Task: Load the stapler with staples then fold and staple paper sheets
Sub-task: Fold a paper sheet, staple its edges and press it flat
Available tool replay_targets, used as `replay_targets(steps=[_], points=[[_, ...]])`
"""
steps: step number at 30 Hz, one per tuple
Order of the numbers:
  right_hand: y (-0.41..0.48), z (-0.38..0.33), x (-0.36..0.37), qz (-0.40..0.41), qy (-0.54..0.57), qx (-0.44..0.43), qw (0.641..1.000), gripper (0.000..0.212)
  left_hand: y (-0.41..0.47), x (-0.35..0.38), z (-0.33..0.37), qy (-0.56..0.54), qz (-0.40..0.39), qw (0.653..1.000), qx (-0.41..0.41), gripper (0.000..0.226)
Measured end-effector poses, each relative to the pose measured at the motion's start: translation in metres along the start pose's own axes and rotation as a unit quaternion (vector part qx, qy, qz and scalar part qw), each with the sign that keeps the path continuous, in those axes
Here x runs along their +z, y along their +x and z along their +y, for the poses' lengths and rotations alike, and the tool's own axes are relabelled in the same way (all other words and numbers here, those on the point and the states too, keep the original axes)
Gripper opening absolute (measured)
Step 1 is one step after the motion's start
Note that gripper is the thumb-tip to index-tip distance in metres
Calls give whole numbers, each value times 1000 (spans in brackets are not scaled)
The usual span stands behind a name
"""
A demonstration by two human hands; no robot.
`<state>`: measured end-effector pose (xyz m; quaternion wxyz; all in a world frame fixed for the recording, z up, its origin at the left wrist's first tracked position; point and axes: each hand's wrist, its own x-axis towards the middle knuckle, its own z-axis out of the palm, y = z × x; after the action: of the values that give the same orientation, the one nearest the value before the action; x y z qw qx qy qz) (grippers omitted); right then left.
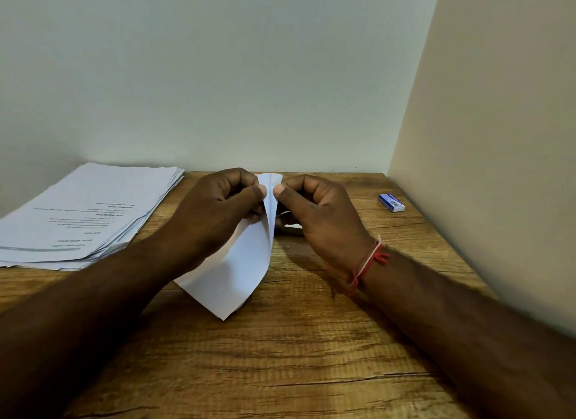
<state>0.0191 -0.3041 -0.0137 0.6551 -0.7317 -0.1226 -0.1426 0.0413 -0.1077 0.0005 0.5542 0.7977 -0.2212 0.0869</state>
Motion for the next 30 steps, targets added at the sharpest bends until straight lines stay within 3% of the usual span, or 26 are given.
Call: replay_targets(steps=[4, 8, 11, 15, 18, 20, 22, 26, 30], points=[[0, -1, -1, 4, 18, 10, 1000, 24, -1, 1, -1, -13, -1, 1000, 6, 24], [0, -5, -1, 15, 164, 81, 983, 30, -1, 1, -2, 82, 31, 994, 65, 19], [1, -9, -2, 8, 249, 119, 961, 21, 2, -9, -4, 156, 95, 980, 85, 40], [4, -9, -2, -1, 267, 134, 954, 11, 9, -26, -6, 180, 145, 973, 27, 73], [3, -8, -3, -3, 253, 136, 958, 14, 10, -30, -1, 110, 168, 977, -74, 86], [3, -6, -4, -2, 243, 134, 961, 13, 12, -34, 1, -49, 137, 979, -143, 73], [5, -3, -5, 4, 238, 136, 962, 16, 13, -36, -2, -154, 71, 973, -156, 47], [9, 0, -10, 18, 205, 156, 966, 42, 13, -39, -13, -28, 77, 993, -83, 31], [7, 0, -16, 22, 134, 149, 979, 13, 11, -41, -12, 4, 72, 996, -57, 31]])
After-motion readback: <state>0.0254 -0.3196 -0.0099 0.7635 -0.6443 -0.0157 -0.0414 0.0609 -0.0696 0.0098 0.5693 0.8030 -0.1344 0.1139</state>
